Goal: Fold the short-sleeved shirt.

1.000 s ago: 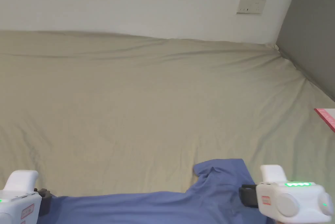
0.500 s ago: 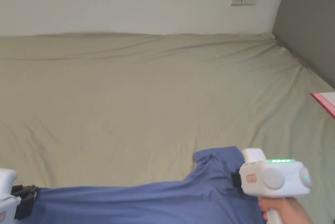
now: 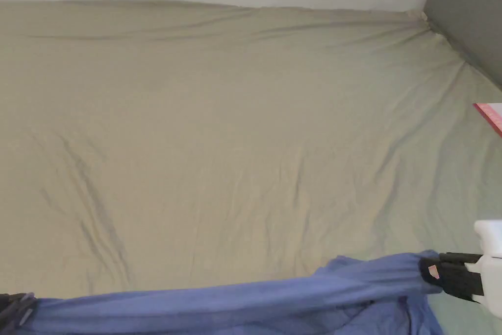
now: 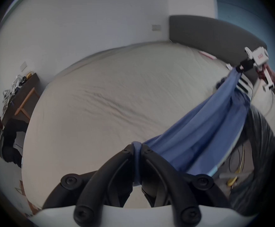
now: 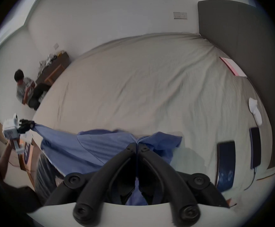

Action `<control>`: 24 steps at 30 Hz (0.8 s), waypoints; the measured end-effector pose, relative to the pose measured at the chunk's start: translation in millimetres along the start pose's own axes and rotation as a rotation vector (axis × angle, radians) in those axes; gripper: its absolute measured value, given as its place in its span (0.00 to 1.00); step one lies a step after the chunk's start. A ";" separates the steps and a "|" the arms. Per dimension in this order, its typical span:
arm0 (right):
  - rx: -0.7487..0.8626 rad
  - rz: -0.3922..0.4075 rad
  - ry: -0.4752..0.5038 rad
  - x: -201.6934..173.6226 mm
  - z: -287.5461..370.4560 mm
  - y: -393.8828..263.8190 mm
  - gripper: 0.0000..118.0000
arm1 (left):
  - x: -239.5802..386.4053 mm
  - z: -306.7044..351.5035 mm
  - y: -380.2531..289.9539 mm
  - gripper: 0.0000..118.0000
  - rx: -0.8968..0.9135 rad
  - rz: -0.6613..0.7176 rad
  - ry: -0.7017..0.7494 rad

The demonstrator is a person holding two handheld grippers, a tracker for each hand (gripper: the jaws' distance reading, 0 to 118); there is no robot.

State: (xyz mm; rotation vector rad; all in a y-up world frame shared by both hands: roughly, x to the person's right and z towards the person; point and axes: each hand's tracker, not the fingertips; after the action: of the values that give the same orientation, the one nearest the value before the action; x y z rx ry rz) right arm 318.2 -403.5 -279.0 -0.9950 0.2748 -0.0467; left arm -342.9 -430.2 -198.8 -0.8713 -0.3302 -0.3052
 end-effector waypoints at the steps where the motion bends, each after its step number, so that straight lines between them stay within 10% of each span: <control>1: -0.016 0.017 -0.019 -1.8 -0.1 -10.9 0.02 | 5.1 -2.0 -7.3 0.06 -0.032 -0.015 -0.009; 24: -0.225 -0.044 -0.031 8.8 -14.3 -93.5 0.02 | 19.4 -16.4 -51.7 0.06 -0.247 -0.006 -0.148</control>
State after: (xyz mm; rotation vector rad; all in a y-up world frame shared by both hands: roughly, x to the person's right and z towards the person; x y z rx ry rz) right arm 331.1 -467.8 -210.3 -1.2241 0.2335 -0.0408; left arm -343.1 -476.9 -165.1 -1.1395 -0.4388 -0.2916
